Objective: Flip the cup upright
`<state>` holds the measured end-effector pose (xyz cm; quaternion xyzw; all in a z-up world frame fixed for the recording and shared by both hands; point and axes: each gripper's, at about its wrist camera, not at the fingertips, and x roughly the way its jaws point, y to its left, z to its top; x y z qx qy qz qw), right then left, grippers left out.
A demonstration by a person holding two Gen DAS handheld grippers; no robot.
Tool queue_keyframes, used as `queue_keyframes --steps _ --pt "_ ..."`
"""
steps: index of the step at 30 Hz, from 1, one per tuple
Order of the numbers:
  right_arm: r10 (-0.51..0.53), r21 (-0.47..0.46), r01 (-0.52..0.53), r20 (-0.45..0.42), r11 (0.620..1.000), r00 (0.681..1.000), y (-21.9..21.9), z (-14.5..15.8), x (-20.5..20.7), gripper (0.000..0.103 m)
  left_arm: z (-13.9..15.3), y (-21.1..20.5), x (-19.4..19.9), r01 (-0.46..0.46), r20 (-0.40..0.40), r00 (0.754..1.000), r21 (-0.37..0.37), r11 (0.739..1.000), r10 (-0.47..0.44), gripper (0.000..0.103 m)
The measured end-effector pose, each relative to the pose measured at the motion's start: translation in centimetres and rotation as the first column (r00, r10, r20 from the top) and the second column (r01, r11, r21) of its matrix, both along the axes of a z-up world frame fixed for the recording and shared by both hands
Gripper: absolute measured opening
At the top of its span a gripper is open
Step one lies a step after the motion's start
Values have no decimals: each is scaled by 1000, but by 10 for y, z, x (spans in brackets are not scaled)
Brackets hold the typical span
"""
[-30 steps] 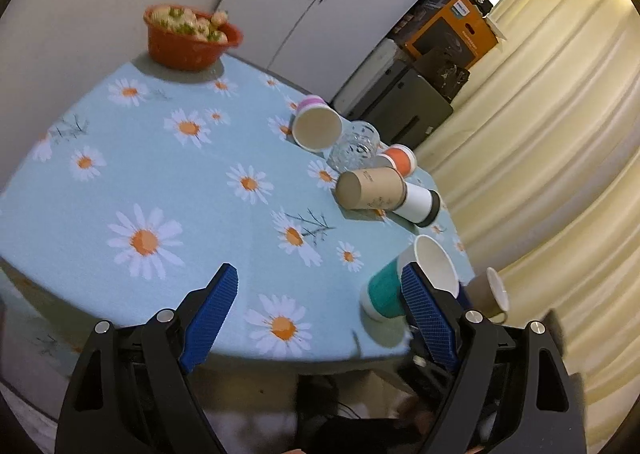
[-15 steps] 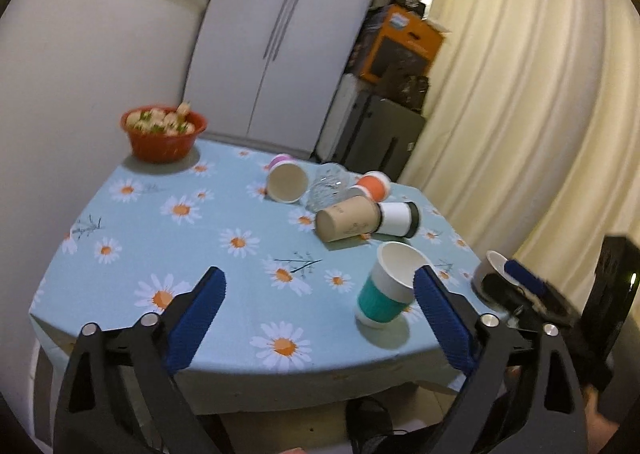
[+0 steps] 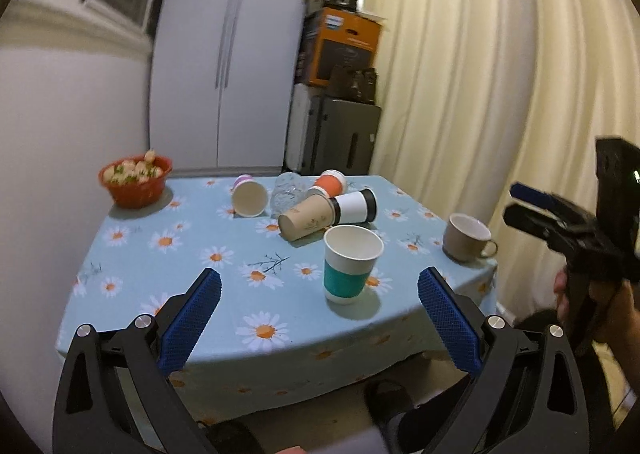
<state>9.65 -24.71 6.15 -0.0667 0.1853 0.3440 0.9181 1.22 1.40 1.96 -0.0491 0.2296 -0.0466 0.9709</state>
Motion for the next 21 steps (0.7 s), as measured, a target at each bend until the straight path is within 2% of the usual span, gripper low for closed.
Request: queue_keyframes --steps 2,4,8,12,13,21 --pt "-8 -11 8 -4 1000 1000 -2 -5 -1 98 0 -3 -1 9 -12 1000 12 1000 -9 96" --pt "-24 -42 25 6 999 1000 -2 -12 -3 98 -3 -1 -2 14 -32 999 -7 1000 -14 96" --pt "-15 -45 16 26 999 1000 -1 -14 -8 98 -6 4 -6 13 -27 1000 -45 999 -14 96" --pt "-29 -78 25 -60 997 998 4 -26 0 98 -10 6 -7 9 -32 999 -63 998 -11 96" --pt "-34 -72 28 -81 997 996 3 -29 2 98 -11 6 -7 3 -36 999 -60 998 -6 96" --pt "-59 -79 56 -45 995 997 5 -30 -3 98 -13 -6 -9 0 -33 999 -10 1000 0 96"
